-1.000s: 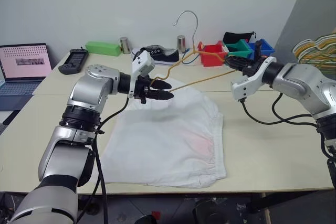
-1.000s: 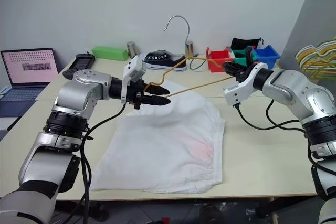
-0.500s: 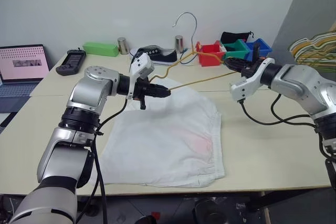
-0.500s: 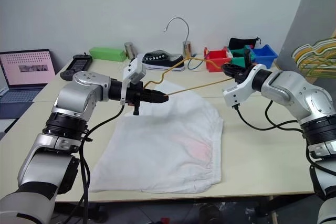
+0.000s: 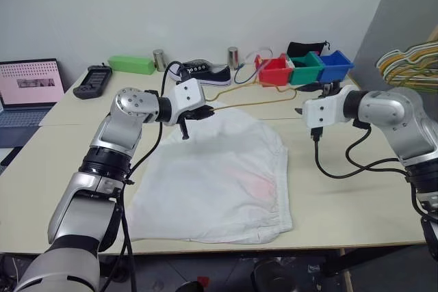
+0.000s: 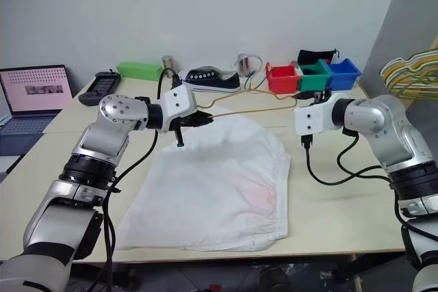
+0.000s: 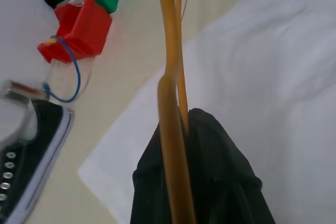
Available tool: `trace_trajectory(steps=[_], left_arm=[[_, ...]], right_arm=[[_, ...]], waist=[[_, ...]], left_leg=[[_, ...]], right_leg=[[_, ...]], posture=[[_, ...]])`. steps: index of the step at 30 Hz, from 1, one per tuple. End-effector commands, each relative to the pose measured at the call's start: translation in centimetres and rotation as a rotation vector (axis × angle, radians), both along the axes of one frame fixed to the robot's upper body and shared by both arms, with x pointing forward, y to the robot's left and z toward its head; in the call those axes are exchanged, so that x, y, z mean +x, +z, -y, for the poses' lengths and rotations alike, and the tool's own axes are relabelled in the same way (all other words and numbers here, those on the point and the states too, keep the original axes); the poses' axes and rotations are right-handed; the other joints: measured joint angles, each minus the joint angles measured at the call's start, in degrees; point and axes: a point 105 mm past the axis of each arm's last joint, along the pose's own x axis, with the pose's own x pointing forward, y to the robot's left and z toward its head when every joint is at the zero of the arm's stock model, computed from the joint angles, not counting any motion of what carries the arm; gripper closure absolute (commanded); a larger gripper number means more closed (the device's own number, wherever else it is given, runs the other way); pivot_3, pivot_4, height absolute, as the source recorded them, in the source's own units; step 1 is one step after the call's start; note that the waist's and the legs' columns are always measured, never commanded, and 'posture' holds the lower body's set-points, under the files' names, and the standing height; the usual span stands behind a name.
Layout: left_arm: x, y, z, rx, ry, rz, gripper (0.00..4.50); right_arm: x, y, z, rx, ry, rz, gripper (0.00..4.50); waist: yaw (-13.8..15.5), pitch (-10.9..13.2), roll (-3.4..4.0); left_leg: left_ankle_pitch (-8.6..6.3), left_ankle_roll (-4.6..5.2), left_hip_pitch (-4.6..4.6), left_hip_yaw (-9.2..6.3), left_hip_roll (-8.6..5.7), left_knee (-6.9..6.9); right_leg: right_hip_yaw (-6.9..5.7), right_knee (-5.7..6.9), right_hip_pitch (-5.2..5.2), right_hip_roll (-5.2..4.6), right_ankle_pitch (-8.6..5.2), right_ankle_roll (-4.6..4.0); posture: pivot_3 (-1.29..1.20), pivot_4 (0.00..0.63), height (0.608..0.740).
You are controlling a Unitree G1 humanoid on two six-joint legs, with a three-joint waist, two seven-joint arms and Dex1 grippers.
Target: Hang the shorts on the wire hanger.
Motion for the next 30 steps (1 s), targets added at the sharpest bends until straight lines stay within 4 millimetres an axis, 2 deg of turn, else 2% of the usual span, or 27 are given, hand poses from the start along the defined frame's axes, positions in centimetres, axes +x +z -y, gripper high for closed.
trace_trajectory(steps=[1,4,9,14,15,17,25,30], left_arm=[[-0.6,3.1,1.4,0.044,-0.073,0.227,4.50],[-1.2,3.7,2.5,0.076,-0.123,0.317,4.50],[-2.6,4.1,3.9,0.137,-0.209,0.440,4.50],[-3.1,3.2,3.8,0.227,-0.239,0.494,4.50],[-3.0,3.1,3.7,0.240,-0.238,0.502,4.50],[-3.0,3.0,3.6,0.252,-0.236,0.513,4.50],[-2.7,3.2,3.5,0.271,-0.230,0.533,4.50],[-2.7,3.3,3.6,0.264,-0.226,0.529,4.50]], right_arm=[[0.0,1.1,-0.6,0.091,-0.024,-0.070,0.67],[0.5,0.2,-0.7,0.077,-0.040,-0.098,0.02],[1.6,-0.7,-0.7,0.086,-0.073,-0.138,0.02],[2.0,-1.2,-0.6,0.074,-0.084,-0.156,0.02],[2.0,-1.2,-0.4,0.067,-0.086,-0.158,0.39],[2.0,-1.1,-0.1,0.061,-0.092,-0.157,0.68],[2.1,-1.7,0.7,0.031,-0.108,-0.157,2.66],[2.1,-2.0,1.4,0.019,-0.126,-0.167,3.75]], waist=[[0.1,0.0,0.00],[0.2,0.0,0.00],[0.1,0.0,0.00],[0.2,0.0,0.01],[0.2,0.0,0.01],[0.3,0.0,0.01],[0.3,0.0,0.01],[0.3,0.0,0.01]], left_leg=[[0.00,0.00,0.00,-0.02,0.00,0.00],[0.01,0.01,0.00,-0.07,-0.01,0.00],[0.01,0.01,0.00,-0.02,-0.06,0.00],[0.01,0.01,0.05,-0.05,-0.07,-0.01],[0.01,0.01,0.05,-0.05,-0.06,-0.01],[0.01,0.02,0.05,-0.05,-0.06,-0.01],[0.01,0.02,0.05,-0.07,-0.09,0.00],[0.01,0.02,0.05,-0.06,-0.08,0.00]], right_leg=[[-0.01,0.02,-0.01,0.00,-0.01,0.01],[-0.01,0.04,-0.01,-0.01,-0.02,0.03],[0.01,0.03,-0.03,-0.02,-0.02,0.04],[-0.01,0.13,-0.04,-0.01,-0.02,0.05],[0.00,0.13,-0.04,-0.01,-0.03,0.05],[0.01,0.13,-0.03,-0.02,-0.03,0.06],[-0.01,0.13,-0.03,-0.02,-0.06,0.11],[0.00,0.13,-0.03,-0.02,-0.06,0.11]], posture=[[-0.31,0.043,0.740],[-0.29,0.043,0.740],[-0.27,0.042,0.740],[-0.27,0.043,0.740],[-0.26,0.043,0.740],[-0.27,0.044,0.740],[-0.27,0.049,0.740],[-0.27,0.049,0.740]])
